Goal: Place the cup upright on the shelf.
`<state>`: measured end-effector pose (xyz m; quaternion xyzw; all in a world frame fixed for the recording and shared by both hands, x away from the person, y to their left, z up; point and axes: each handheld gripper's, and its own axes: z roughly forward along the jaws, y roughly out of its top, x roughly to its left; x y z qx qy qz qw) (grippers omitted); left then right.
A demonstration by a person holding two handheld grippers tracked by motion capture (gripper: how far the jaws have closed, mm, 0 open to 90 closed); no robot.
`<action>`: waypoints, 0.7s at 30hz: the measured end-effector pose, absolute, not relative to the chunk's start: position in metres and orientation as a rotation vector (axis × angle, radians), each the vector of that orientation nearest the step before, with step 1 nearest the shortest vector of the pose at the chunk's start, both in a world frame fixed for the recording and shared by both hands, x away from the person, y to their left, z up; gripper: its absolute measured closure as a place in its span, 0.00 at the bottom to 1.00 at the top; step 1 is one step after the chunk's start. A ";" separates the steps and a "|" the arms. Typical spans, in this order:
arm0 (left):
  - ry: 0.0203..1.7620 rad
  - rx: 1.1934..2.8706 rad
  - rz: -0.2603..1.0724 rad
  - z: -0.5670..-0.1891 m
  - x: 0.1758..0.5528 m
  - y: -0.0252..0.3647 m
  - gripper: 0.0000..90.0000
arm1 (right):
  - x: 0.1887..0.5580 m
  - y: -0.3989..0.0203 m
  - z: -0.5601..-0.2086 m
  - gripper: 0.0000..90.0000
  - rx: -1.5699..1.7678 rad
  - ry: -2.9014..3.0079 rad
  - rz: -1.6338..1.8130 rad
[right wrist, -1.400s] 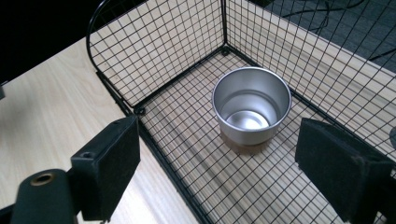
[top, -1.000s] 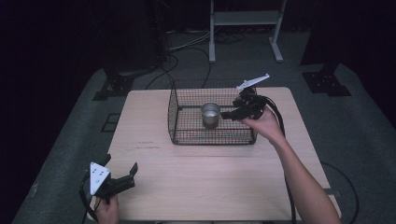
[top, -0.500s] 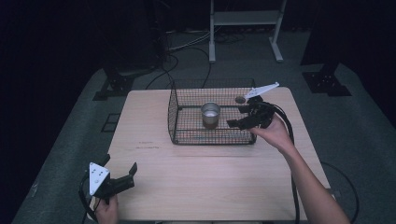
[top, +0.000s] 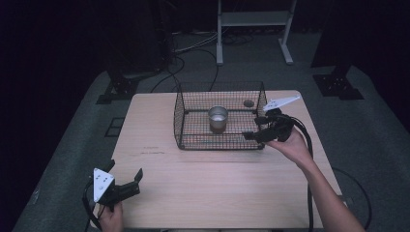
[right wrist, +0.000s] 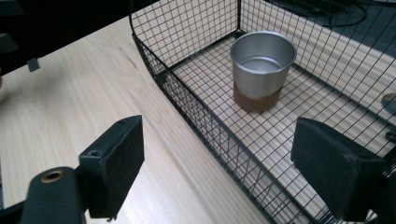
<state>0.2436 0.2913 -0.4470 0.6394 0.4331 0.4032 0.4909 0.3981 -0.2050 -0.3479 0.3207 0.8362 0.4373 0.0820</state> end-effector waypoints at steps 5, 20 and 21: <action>1.045 1.563 0.981 -0.447 0.244 0.290 0.00 | 0.390 -0.209 -0.356 0.18 0.958 2.504 1.297; 1.050 1.562 0.975 -0.447 0.244 0.290 0.00 | 0.369 -0.231 -0.374 0.18 0.999 2.483 1.301; 1.050 1.561 0.974 -0.448 0.244 0.290 0.00 | 0.368 -0.232 -0.376 0.18 1.008 2.483 1.305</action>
